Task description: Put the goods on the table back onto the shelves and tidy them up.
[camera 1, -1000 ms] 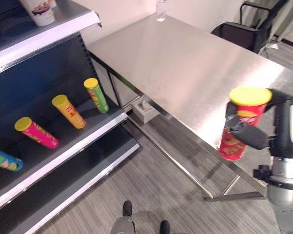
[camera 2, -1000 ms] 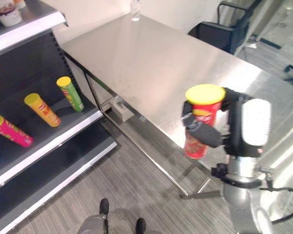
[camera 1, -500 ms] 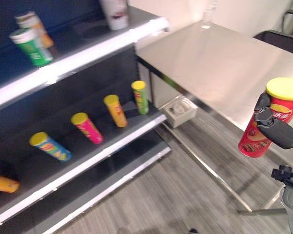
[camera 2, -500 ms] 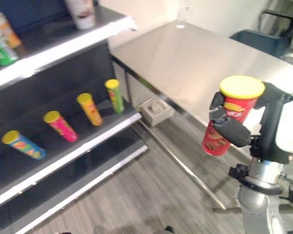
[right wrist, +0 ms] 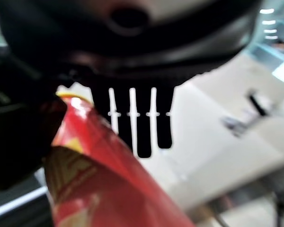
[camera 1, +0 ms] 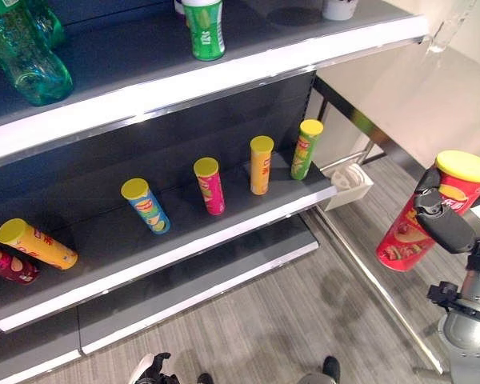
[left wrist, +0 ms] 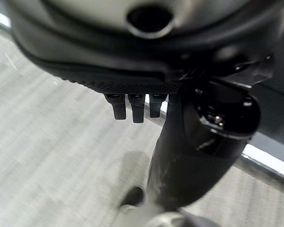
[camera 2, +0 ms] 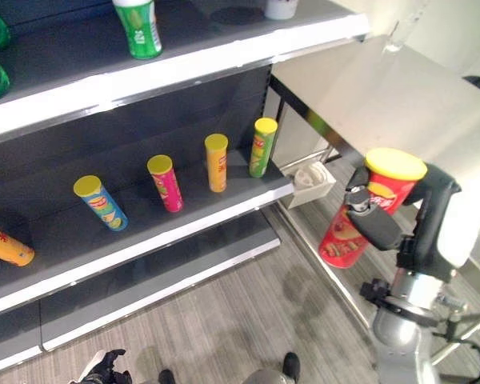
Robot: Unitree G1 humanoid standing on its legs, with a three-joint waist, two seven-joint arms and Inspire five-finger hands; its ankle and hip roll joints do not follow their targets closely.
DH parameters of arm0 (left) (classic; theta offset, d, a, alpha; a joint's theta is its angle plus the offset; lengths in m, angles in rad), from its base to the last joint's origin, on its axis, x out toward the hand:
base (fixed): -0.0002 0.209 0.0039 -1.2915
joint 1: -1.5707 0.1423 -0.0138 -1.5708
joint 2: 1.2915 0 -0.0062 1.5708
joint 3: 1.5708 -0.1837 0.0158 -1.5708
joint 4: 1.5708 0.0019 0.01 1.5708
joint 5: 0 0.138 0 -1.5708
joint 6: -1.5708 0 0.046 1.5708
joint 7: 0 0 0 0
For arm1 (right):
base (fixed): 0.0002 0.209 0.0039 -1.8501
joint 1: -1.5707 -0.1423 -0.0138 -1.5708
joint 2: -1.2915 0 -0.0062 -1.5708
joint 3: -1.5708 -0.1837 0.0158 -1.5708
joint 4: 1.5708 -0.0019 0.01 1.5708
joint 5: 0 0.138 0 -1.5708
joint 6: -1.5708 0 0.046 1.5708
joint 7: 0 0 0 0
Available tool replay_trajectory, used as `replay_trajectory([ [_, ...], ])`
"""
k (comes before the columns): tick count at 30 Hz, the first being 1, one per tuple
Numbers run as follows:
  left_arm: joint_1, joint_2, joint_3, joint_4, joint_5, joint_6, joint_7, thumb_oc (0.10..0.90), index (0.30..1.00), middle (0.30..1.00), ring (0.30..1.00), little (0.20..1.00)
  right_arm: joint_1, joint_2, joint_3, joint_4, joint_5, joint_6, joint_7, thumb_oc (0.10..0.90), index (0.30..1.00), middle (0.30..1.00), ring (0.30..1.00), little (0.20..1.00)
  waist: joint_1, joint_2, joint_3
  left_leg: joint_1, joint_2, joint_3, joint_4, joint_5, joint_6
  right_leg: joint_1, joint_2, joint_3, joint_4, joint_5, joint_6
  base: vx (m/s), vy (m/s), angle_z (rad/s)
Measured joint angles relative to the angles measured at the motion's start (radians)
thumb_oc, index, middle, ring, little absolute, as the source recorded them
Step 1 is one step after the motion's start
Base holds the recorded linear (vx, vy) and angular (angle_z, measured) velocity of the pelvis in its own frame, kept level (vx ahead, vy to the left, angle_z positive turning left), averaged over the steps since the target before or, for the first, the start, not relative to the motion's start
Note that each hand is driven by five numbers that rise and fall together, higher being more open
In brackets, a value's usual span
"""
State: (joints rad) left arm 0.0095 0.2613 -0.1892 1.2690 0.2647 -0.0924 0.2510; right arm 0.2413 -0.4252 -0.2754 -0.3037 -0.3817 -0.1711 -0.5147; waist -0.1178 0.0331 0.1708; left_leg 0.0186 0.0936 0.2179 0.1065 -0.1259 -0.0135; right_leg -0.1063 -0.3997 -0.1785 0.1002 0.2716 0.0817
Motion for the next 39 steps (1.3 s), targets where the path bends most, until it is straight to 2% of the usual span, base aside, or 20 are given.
replay_trajectory([
  [1,-0.012,0.015,0.008,0.007,-0.011,0.002,0.001,0.800,0.900,0.900,0.900,0.900,0.007,0.000,0.000,0.000,0.001,-0.001,0.006,0.400,0.300,0.300,0.300,0.300,-0.010,-0.004,0.003,0.012,-0.008,-0.010,-0.043,0.023,0.016,-0.007,0.063,0.050,0.013,-0.081,-0.020,-0.13,0.217,0.26],
  [3,-0.025,0.029,0.042,0.004,-0.028,0.009,0.001,0.800,0.900,0.900,0.900,0.900,-0.002,-0.006,-0.009,0.002,0.005,-0.002,0.008,0.400,0.300,0.300,0.300,0.300,-0.003,-0.005,0.007,0.036,-0.013,-0.023,-0.110,0.053,0.004,-0.016,0.186,0.021,0.017,-0.173,-0.015,-0.11,0.290,0.25],
  [5,-0.012,0.022,0.041,-0.007,-0.029,0.012,0.000,0.800,0.900,0.900,0.900,0.900,-0.007,-0.015,-0.008,0.002,0.007,-0.008,0.009,0.400,0.300,0.300,0.300,0.300,-0.001,-0.001,0.007,0.055,-0.021,-0.040,-0.129,0.058,0.005,0.037,0.214,0.008,-0.036,-0.166,-0.007,-0.07,0.263,0.25],
  [6,0.006,-0.004,0.032,-0.037,-0.029,0.011,-0.002,0.800,0.900,0.900,0.900,0.900,-0.011,-0.029,-0.008,0.004,0.008,-0.016,0.011,0.400,0.300,0.300,0.300,0.300,0.000,0.013,0.014,0.068,-0.029,-0.050,-0.142,0.061,0.006,0.057,0.219,0.020,-0.036,-0.180,0.011,-0.04,0.236,0.44],
  [7,0.012,-0.017,0.031,-0.054,-0.029,0.014,-0.002,0.800,0.900,0.900,0.900,0.900,-0.010,-0.034,-0.008,0.006,0.011,-0.018,0.011,0.400,0.300,0.300,0.300,0.300,-0.007,0.023,0.021,0.077,-0.022,-0.074,-0.149,0.064,0.007,0.055,0.246,0.061,0.034,-0.269,0.081,-0.02,0.231,0.49],
  [8,0.008,-0.018,0.032,-0.057,-0.029,0.012,-0.007,0.800,0.900,0.900,0.900,0.900,-0.007,-0.034,-0.008,0.007,0.011,-0.018,0.024,0.400,0.300,0.300,0.300,0.300,-0.003,0.036,0.030,0.088,0.010,-0.091,-0.152,0.069,-0.001,0.033,0.319,0.147,0.107,-0.359,0.020,0.00,0.098,0.41],
  [10,0.035,-0.031,0.010,-0.073,-0.037,0.010,-0.019,0.800,0.900,0.900,0.900,0.900,-0.007,-0.041,-0.006,0.001,0.011,-0.030,0.035,0.400,0.300,0.300,0.300,0.300,0.004,0.024,0.025,0.093,0.000,-0.095,-0.151,0.069,-0.004,0.072,0.363,0.167,0.026,-0.356,-0.022,0.02,0.090,0.20],
  [13,0.045,-0.042,0.002,-0.108,-0.035,0.010,-0.025,0.800,0.900,0.900,0.900,0.900,-0.014,-0.023,-0.008,0.002,0.027,-0.029,0.039,0.400,0.300,0.300,0.300,0.300,0.012,-0.001,0.034,0.079,-0.007,-0.102,-0.101,0.089,-0.034,0.132,0.361,0.161,-0.041,-0.339,-0.043,0.06,0.019,0.12],
  [14,0.047,-0.040,-0.005,-0.111,-0.036,0.011,-0.028,0.800,0.900,0.900,0.900,0.900,-0.014,-0.015,0.007,0.009,0.065,-0.032,0.053,0.400,0.300,0.300,0.300,0.300,0.002,-0.005,0.030,0.100,-0.022,-0.118,-0.154,0.089,-0.035,0.156,0.359,0.164,-0.055,-0.339,-0.044,0.03,0.000,0.08],
  [16,0.042,-0.057,-0.027,-0.126,-0.036,0.011,-0.035,0.800,0.900,0.900,0.900,0.900,-0.004,-0.015,0.015,0.015,0.127,-0.034,0.081,0.400,0.300,0.300,0.300,0.300,-0.008,0.015,0.020,0.102,-0.044,-0.096,-0.196,0.126,-0.020,0.156,0.377,0.168,-0.059,-0.339,-0.044,0.02,-0.003,-0.01],
  [21,0.019,-0.045,-0.084,-0.165,-0.024,0.007,-0.061,0.800,0.900,0.900,0.900,0.900,0.088,0.045,0.085,0.023,0.248,-0.028,0.172,0.400,0.300,0.300,0.300,0.300,-0.034,-0.040,0.001,0.099,-0.048,-0.092,-0.193,0.126,-0.021,0.166,0.378,0.171,-0.088,-0.338,-0.046,-0.08,0.010,-0.02],
  [23,-0.002,-0.048,-0.083,-0.173,-0.025,0.010,-0.067,0.800,0.900,0.900,0.900,0.900,0.118,0.077,0.110,0.024,0.278,-0.021,0.179,0.400,0.300,0.300,0.300,0.300,-0.042,-0.062,0.001,0.067,-0.060,-0.092,-0.136,0.123,-0.024,0.165,0.357,0.173,-0.089,-0.337,-0.046,-0.06,0.007,0.00],
  [28,-0.042,-0.064,-0.073,-0.176,-0.029,0.010,-0.042,0.800,0.900,0.900,0.900,0.900,0.152,0.060,0.105,0.019,0.266,0.021,0.181,0.400,0.300,0.300,0.300,0.300,-0.049,-0.048,0.015,-0.066,-0.080,-0.089,0.076,0.093,-0.061,0.163,0.308,0.175,-0.120,-0.315,-0.049,-0.07,0.109,0.05],
  [29,-0.037,-0.069,-0.074,-0.170,-0.029,0.009,-0.041,0.800,0.900,0.900,0.900,0.900,0.154,0.055,0.097,0.016,0.264,0.023,0.179,0.400,0.300,0.300,0.300,0.300,-0.055,-0.045,0.019,-0.063,-0.075,-0.090,0.095,0.068,-0.054,0.159,0.301,0.176,-0.119,-0.313,-0.051,-0.02,0.319,-0.07],
  [30,-0.028,-0.071,-0.073,-0.152,-0.028,0.009,-0.042,0.800,0.900,0.900,0.900,0.900,0.147,0.049,0.086,0.014,0.260,0.027,0.172,0.400,0.300,0.300,0.300,0.300,-0.060,-0.031,0.025,-0.079,-0.047,-0.086,0.168,0.005,-0.051,0.164,0.304,0.188,-0.113,-0.313,-0.050,-0.02,0.286,-0.19],
  [32,-0.012,-0.071,-0.067,-0.138,-0.029,0.008,-0.040,0.800,0.900,0.900,0.900,0.900,0.143,0.047,0.072,0.008,0.255,0.027,0.152,0.400,0.300,0.300,0.300,0.300,-0.064,-0.028,0.024,-0.057,-0.003,-0.082,0.151,-0.014,-0.060,0.148,0.293,0.216,-0.096,-0.314,-0.051,0.03,0.392,-0.40],
  [33,-0.013,-0.059,-0.064,-0.132,-0.028,0.011,-0.025,0.800,0.900,0.900,0.900,0.900,0.117,0.042,0.050,0.008,0.244,0.027,0.133,0.400,0.300,0.300,0.300,0.300,-0.062,-0.020,0.025,-0.045,0.071,-0.116,0.134,-0.017,-0.085,0.113,0.297,0.250,-0.078,-0.311,-0.046,0.03,0.271,-0.53],
  [35,-0.016,-0.060,-0.079,-0.129,-0.027,0.012,-0.019,0.800,0.900,0.900,0.900,0.900,0.105,0.020,0.021,0.009,0.234,0.025,0.108,0.400,0.300,0.300,0.300,0.300,-0.074,-0.006,0.032,-0.012,0.137,-0.131,0.065,0.000,-0.102,0.091,0.291,0.273,-0.060,-0.316,-0.031,0.02,0.375,-0.37],
  [38,-0.020,-0.059,-0.119,-0.133,-0.027,0.003,-0.015,0.800,0.900,0.900,0.900,0.900,0.101,0.003,-0.017,0.027,0.194,0.033,0.072,0.400,0.300,0.300,0.300,0.300,-0.064,0.017,0.038,-0.007,0.199,-0.232,0.111,0.007,-0.128,0.071,0.259,0.301,-0.030,-0.320,0.005,-0.06,0.626,-0.23],
  [39,-0.017,-0.057,-0.130,-0.166,-0.025,-0.037,-0.005,0.800,0.900,0.900,0.900,0.900,0.107,0.000,-0.031,0.031,0.182,0.035,0.048,0.400,0.300,0.300,0.300,0.300,-0.068,0.002,0.044,-0.006,0.231,-0.307,0.146,0.009,-0.149,0.044,0.228,0.331,-0.008,-0.321,0.034,-0.09,0.796,-0.29],
])
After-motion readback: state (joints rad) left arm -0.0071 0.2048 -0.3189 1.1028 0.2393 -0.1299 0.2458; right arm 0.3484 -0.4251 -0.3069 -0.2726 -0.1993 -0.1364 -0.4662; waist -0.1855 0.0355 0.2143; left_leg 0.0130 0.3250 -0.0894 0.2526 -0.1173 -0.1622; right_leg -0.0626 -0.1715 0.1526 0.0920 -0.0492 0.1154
